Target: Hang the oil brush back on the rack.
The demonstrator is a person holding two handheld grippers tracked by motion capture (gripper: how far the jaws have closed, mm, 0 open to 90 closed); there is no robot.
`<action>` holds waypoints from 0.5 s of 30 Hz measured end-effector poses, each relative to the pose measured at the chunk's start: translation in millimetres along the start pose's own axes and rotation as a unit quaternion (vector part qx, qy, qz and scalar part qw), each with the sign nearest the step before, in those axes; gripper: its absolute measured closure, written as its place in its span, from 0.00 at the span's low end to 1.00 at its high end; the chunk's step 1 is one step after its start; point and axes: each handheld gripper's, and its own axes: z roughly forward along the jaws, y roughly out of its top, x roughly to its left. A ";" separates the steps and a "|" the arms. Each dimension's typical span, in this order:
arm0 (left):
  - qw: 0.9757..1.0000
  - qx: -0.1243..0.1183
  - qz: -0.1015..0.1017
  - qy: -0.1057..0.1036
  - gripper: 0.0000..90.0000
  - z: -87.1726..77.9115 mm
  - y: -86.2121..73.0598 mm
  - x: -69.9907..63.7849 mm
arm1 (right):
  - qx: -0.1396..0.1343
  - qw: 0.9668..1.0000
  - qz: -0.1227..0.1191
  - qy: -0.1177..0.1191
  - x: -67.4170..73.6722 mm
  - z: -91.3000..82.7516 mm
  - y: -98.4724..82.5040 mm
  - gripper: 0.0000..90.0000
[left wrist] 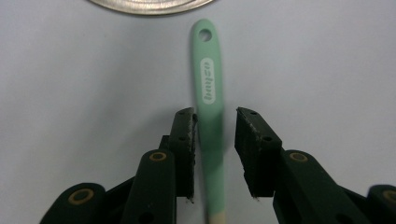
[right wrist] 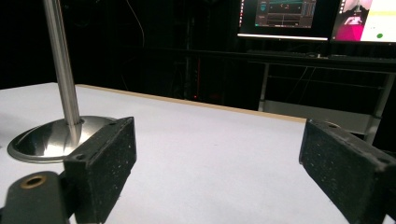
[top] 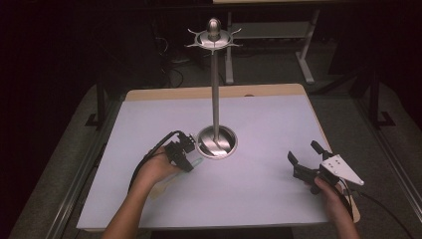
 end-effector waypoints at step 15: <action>1.000 0.017 -0.002 0.018 0.81 6.5 3.3 -3.8 | 0.000 1.000 -0.001 0.000 0.3 0.1 0.0 0.12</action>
